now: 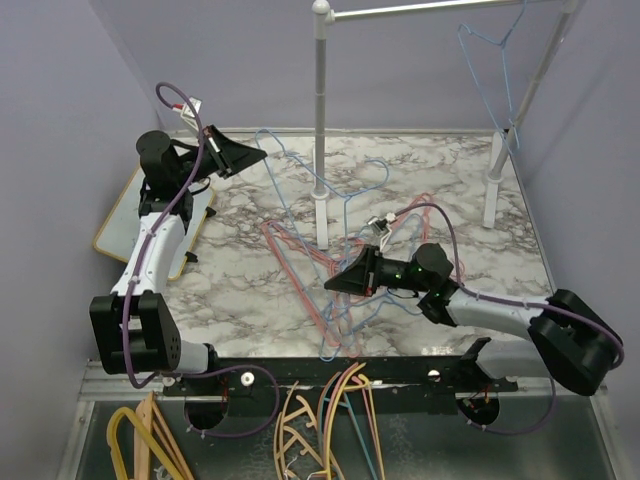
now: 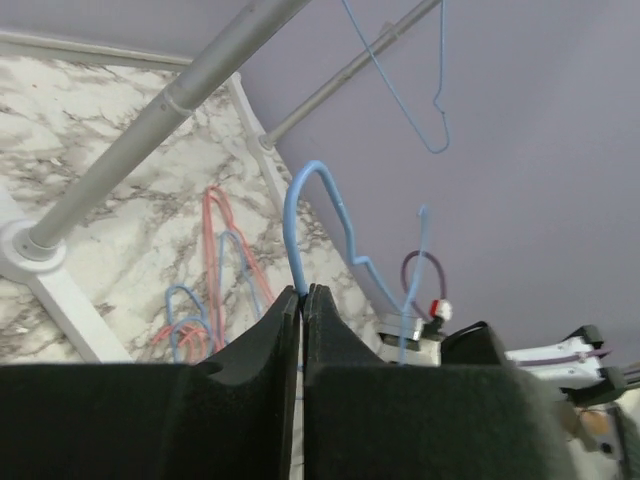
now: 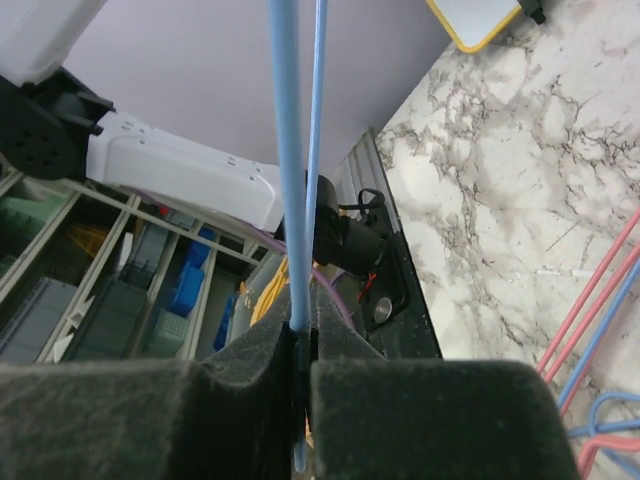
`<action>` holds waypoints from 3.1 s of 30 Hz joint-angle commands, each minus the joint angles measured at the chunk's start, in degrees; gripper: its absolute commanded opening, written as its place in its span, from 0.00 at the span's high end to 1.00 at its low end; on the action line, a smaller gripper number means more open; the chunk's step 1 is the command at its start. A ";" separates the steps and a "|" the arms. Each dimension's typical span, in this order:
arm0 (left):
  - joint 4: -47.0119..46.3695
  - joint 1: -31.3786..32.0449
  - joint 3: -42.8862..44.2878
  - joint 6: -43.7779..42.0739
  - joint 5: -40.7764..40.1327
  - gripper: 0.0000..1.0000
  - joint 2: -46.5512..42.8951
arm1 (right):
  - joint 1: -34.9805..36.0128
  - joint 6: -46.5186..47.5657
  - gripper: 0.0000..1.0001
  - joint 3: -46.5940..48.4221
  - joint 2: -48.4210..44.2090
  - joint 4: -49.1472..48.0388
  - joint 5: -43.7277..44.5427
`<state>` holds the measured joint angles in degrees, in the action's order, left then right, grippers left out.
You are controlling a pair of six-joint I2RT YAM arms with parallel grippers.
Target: Organize the hangers
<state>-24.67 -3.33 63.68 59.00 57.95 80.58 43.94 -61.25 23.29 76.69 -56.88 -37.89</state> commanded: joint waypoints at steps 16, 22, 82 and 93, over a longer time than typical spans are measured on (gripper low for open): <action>29.19 0.64 0.73 -40.12 -10.19 0.07 -4.97 | 0.97 16.85 0.99 32.35 -25.09 109.00 50.04; 41.34 5.81 3.40 -56.92 -17.51 0.08 -2.95 | 0.96 20.31 0.99 42.11 -19.04 121.38 61.43; 60.88 16.69 6.93 -95.84 -22.78 0.08 -3.05 | -46.49 46.47 0.99 90.33 21.19 107.37 14.73; 59.58 18.68 7.31 -96.43 -25.07 0.02 1.37 | -47.19 45.36 0.78 88.04 20.01 105.53 15.53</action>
<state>35.68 14.06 71.24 -35.79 34.13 81.58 -3.01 -15.03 112.14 98.35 50.81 -21.41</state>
